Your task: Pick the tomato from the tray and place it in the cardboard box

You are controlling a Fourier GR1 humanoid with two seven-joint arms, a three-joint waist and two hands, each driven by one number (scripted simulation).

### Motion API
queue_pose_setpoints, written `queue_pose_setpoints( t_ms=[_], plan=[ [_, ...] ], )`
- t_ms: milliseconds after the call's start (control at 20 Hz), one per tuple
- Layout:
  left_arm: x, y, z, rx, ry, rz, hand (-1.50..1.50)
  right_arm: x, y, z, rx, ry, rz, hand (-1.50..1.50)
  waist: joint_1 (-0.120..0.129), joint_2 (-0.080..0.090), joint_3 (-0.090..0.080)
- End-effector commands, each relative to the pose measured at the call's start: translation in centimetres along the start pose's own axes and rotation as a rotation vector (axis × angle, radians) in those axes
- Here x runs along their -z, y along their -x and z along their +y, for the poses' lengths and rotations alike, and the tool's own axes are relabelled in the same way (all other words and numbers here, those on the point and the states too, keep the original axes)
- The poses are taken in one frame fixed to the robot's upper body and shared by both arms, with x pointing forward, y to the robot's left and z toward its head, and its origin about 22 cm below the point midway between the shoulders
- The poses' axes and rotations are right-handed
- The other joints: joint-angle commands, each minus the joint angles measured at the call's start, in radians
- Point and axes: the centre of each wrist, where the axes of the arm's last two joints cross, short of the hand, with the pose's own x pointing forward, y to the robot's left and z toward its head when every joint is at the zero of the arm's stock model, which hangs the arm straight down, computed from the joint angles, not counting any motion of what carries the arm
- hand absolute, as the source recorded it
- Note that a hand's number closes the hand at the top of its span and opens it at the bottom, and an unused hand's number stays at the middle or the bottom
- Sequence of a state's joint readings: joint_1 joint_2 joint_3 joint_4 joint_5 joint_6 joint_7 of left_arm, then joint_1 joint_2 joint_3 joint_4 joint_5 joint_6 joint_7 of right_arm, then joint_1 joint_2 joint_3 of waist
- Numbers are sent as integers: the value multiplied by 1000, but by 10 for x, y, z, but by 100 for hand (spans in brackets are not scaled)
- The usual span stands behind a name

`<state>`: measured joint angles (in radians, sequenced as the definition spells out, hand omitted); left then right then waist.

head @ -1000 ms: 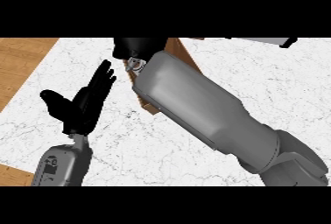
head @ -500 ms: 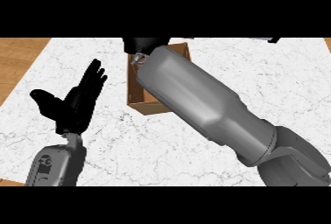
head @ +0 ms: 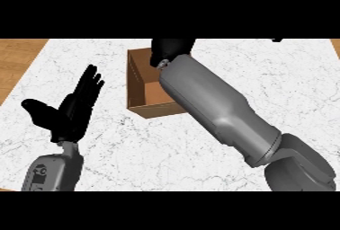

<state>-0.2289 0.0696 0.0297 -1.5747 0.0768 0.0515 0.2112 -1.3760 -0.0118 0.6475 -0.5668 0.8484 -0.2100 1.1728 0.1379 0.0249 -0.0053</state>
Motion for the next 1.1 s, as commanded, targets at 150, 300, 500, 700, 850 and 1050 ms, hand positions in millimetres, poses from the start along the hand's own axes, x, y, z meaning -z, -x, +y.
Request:
queue_pose_setpoints(
  t_ms=[150,300,500,700,850,1050],
  plan=[
    [-1,-9,-3,-15,16,1,0,6,31,53,-81,-337,279,-150,7,2,3],
    [-1,-3,-6,-15,-5,-3,0,0,22,43,26,-250,230,-150,-10,-1,3],
    [-4,-6,6,-14,-30,-9,0,0,18,40,151,-36,117,-150,-22,0,4],
    [-10,7,12,-17,-50,17,0,-4,5,19,347,153,2,-150,-65,-11,4],
    [-13,4,17,-9,-63,12,0,1,7,16,481,166,55,-150,-60,-9,5],
    [-9,-3,22,-8,-78,9,0,0,3,-5,764,159,113,-150,-77,-17,7]
  ],
)
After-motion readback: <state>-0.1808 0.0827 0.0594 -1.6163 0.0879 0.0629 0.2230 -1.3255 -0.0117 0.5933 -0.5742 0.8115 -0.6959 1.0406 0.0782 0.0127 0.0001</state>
